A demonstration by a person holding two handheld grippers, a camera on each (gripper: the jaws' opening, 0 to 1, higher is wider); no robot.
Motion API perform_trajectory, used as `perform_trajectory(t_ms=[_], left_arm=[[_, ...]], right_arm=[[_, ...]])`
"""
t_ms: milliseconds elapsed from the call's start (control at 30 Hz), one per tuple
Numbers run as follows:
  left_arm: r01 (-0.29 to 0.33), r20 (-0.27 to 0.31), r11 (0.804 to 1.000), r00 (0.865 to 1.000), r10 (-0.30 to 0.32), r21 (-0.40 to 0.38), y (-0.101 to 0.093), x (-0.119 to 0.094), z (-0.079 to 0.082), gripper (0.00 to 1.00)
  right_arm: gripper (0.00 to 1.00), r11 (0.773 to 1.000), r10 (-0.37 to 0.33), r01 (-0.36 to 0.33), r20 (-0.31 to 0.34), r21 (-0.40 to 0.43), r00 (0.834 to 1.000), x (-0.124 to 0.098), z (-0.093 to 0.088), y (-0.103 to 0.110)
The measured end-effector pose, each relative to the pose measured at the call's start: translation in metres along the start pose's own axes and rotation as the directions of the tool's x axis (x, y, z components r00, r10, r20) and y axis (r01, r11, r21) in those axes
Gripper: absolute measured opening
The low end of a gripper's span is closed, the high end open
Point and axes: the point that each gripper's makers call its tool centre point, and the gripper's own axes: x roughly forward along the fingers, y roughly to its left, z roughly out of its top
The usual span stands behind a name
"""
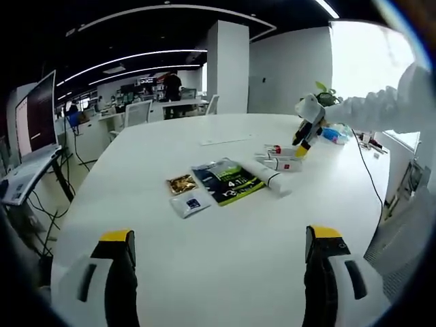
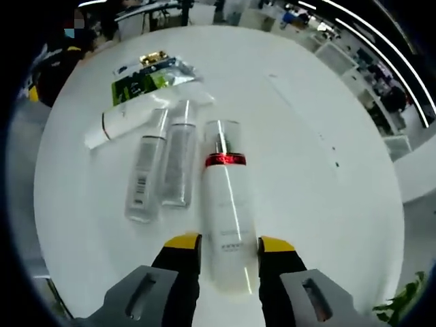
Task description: Arrange the skincare products in the storage area until every visible bottle or jar stands upright without overlapping.
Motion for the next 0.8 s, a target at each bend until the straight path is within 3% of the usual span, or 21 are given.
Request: perform_trajectory(t_ms=[333,800], left_arm=[[0.005,-0.008,1.0,1.0,-0.005,0.008,-0.002,0.001,-0.002,0.98],[0.016,-0.04,0.999,0.999,-0.015,0.03,-0.003,0.003,-0.008,0.98]], right_arm=[[0.27,0.997,0.063,-0.061,-0.041,0.041,0.997,0.004,-0.002,-0.003],[0.23,0.987,0.161,-0.157,-0.117,0.04,0.98,0.013,-0.003,0.001]])
